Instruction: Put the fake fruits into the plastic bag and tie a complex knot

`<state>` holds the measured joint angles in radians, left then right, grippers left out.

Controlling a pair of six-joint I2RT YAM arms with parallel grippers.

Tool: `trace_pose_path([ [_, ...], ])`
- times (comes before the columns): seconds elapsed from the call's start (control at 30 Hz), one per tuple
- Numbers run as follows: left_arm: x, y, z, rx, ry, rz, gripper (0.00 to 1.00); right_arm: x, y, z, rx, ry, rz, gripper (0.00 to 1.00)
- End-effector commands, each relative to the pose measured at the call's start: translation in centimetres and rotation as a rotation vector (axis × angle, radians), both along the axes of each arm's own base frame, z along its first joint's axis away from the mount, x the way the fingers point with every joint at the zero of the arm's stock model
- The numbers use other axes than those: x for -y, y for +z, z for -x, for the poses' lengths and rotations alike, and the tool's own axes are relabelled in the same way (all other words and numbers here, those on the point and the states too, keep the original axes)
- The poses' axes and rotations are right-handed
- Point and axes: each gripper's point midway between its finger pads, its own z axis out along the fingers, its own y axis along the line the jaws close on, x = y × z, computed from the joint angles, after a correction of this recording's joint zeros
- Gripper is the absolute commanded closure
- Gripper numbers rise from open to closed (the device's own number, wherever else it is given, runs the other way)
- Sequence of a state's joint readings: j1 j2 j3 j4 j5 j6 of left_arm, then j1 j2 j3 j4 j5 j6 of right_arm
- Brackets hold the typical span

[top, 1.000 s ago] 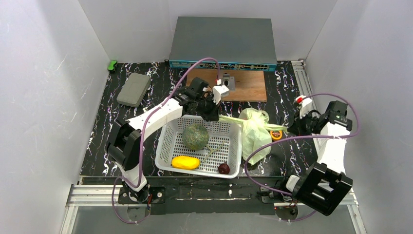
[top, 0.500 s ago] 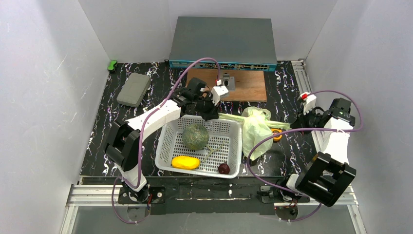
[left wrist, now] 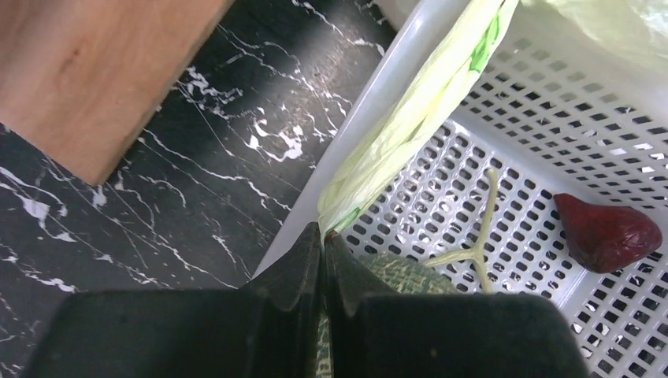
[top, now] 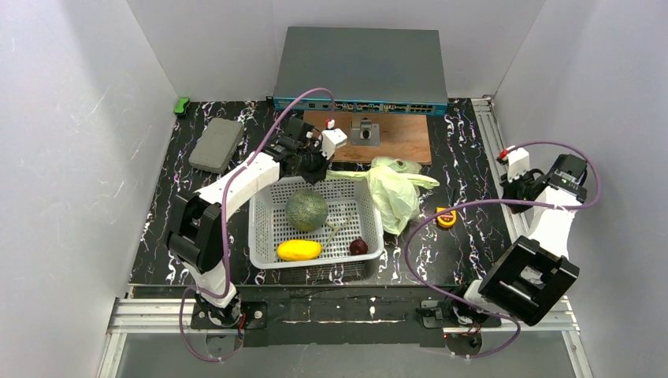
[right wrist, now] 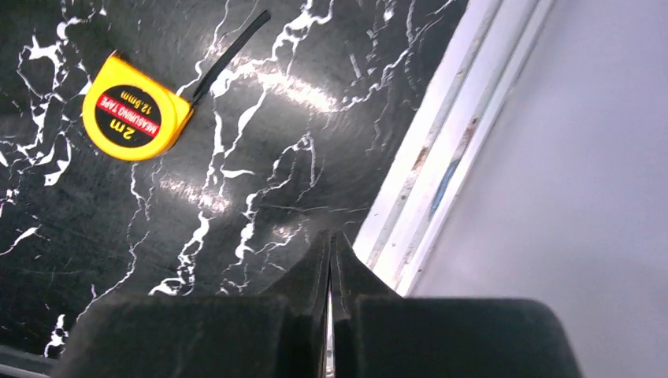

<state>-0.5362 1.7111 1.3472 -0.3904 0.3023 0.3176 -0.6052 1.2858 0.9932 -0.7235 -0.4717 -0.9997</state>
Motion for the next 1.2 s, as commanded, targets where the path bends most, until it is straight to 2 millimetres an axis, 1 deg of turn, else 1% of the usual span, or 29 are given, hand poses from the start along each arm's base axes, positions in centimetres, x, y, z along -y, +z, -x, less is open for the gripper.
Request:
trace_pose_path([
  [0.0, 1.0, 3.1, 0.3, 0.04, -0.056, 0.047, 1.0, 0.9, 2.7, -1.6, 0.046, 0.035, 0.014, 0.99],
  [0.07, 2.4, 3.7, 1.1, 0.019, -0.094, 0.085, 1.0, -2.5, 3.7, -0.4, 0.007, 0.121, -0.134, 0.99],
  [0.1, 3.0, 3.8, 1.7, 0.01, -0.117, 0.094, 1.0, -4.2, 4.7, -0.1, 0.002, 0.164, -0.201, 0.93],
  [0.13, 3.6, 3.9, 2.2, 0.004, -0.138, 0.102, 1.0, -5.9, 5.4, 0.2, -0.006, 0.2, -0.264, 0.77],
  [0.17, 4.1, 3.8, 2.8, -0.001, -0.158, 0.108, 1.0, -7.5, 5.9, 0.4, -0.013, 0.226, -0.315, 0.63],
  [0.2, 4.6, 3.7, 3.2, -0.001, -0.175, 0.107, 1.0, -8.8, 6.1, 0.4, -0.012, 0.251, -0.343, 0.52],
  [0.27, 5.0, 3.3, 3.6, -0.007, -0.19, 0.106, 1.0, -11.2, 6.0, -0.1, 0.001, 0.291, -0.35, 0.34],
  [0.33, 5.2, 3.2, 3.5, -0.009, -0.192, 0.106, 1.0, -13.0, 5.7, -1.1, 0.03, 0.324, -0.338, 0.25],
  [0.37, 5.2, 3.2, 3.4, -0.005, -0.193, 0.104, 1.0, -13.8, 5.7, -1.6, 0.048, 0.349, -0.337, 0.23],
  [0.43, 5.2, 3.2, 3.1, 0.003, -0.195, 0.099, 1.0, -15.1, 4.9, -1.7, 0.024, 0.386, -0.351, 0.2],
  [0.47, 5.3, 3.3, 3.1, 0.006, -0.198, 0.099, 1.0, -15.5, 4.3, -2.0, 0.01, 0.397, -0.353, 0.15],
  [0.53, 5.5, 3.3, 3.0, 0.004, -0.201, 0.103, 1.0, -15.9, 3.4, -2.7, 0.007, 0.412, -0.342, 0.13],
  [0.63, 5.6, 3.2, 2.9, -0.004, -0.195, 0.112, 1.0, -16.2, 2.3, -4.0, 0.009, 0.424, -0.328, 0.14],
  [0.77, 5.7, 3.1, 2.8, -0.003, -0.186, 0.115, 1.0, -17.1, 0.6, -5.1, -0.005, 0.449, -0.312, 0.19],
  [0.83, 5.8, 3.1, 2.7, 0.001, -0.184, 0.118, 1.0, -17.4, -0.7, -5.6, -0.007, 0.448, -0.296, 0.23],
  [0.9, 5.8, 3.1, 2.7, 0.0, -0.177, 0.118, 1.0, -17.2, -1.7, -6.1, -0.011, 0.435, -0.277, 0.32],
  [0.93, 5.7, 3.1, 2.6, 0.0, -0.169, 0.116, 1.0, -17.0, -2.2, -6.2, -0.017, 0.43, -0.266, 0.38],
  [1.0, 5.2, 3.0, 2.3, -0.005, -0.142, 0.115, 1.0, -16.5, -3.1, -5.9, -0.037, 0.426, -0.23, 0.6],
  [1.03, 4.8, 3.0, 2.1, -0.014, -0.122, 0.118, 1.0, -16.1, -3.5, -5.5, -0.05, 0.43, -0.204, 0.76],
  [1.07, 4.3, 2.9, 1.9, -0.026, -0.098, 0.122, 1.0, -15.5, -3.7, -5.1, -0.056, 0.424, -0.18, 0.94],
  [1.1, 3.7, 2.8, 1.7, -0.036, -0.077, 0.123, 1.0, -14.7, -3.5, -4.8, -0.054, 0.409, -0.165, 0.99],
  [1.17, 2.0, 2.7, 1.1, -0.051, -0.03, 0.13, 1.0, -12.7, -2.5, -4.1, -0.034, 0.365, -0.142, 0.99],
])
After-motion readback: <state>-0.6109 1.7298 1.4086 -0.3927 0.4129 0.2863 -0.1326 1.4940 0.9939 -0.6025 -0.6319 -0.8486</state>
